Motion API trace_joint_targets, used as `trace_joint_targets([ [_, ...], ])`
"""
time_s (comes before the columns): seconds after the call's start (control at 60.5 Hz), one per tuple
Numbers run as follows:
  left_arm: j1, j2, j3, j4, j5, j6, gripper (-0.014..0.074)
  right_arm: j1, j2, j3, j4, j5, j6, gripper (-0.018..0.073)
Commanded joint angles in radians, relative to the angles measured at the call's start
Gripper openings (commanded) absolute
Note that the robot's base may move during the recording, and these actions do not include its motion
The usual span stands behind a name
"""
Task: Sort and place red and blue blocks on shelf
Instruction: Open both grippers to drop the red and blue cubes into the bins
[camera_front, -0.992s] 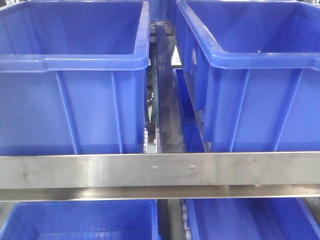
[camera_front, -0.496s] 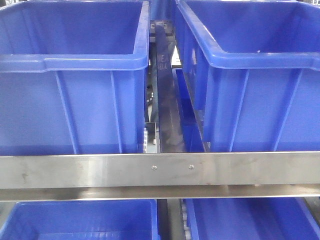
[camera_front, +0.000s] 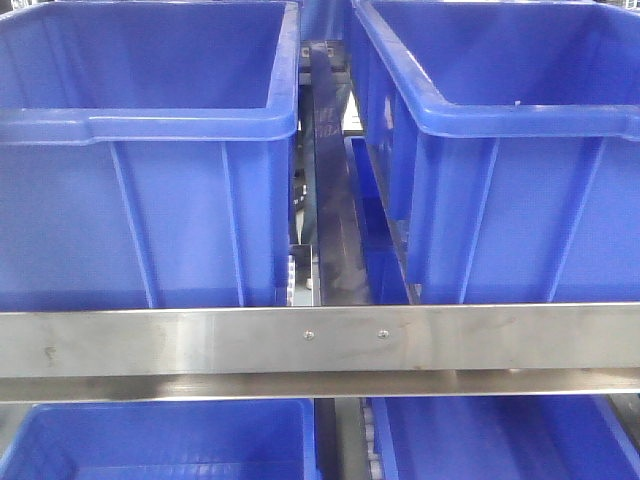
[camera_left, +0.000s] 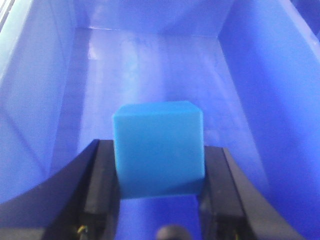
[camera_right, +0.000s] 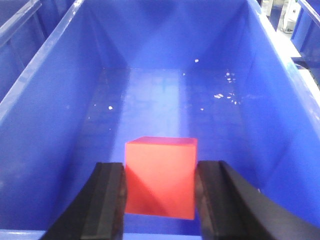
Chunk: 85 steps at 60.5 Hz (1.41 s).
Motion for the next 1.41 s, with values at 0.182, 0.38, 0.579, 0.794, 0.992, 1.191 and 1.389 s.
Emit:
trace_joint_targets([
  [0.182,-0.003,-0.015,-0.038,0.006,-0.137,-0.001,0.0381,-0.005,0.001,-0.04,-0.004,-0.103,-0.002,0.0487],
  [0.38,-0.003,-0.015,-0.038,0.006,-0.143,-0.001,0.0507,-0.005,0.024,-0.04,-0.004,-0.107,-0.002,0.0539],
  [0.579,-0.003,-0.015,-0.038,0.006,-0.143,-0.001,0.0477,-0.005,0.037,-0.04,-0.004,-0.126,-0.002,0.0539],
  [0.794,-0.003,-0.015,-0.038,0.006,-0.143,-0.001,0.0456,-0.005,0.037,-0.04,-0.004,-0.137,-0.002,0.0539],
  [0.992,-0.003,-0.015,-0.038,0.006,-0.137,-0.001,0.0301,-0.005,0.037,-0.04,-0.004,-0.136,-0.002,0.0367],
  [1.191,-0.003,-0.015,-0.038,0.006,-0.137,-0.001,0.0138,-0.003,0.037,-0.04,0.004,-0.13,-0.001,0.0078],
  [1.389,-0.003,-0.026,-0.027,0.006,-0.065,-0.001,0.0122,-0.003,0.006,-0.025,0.004,-0.11,-0.001,0.0048],
])
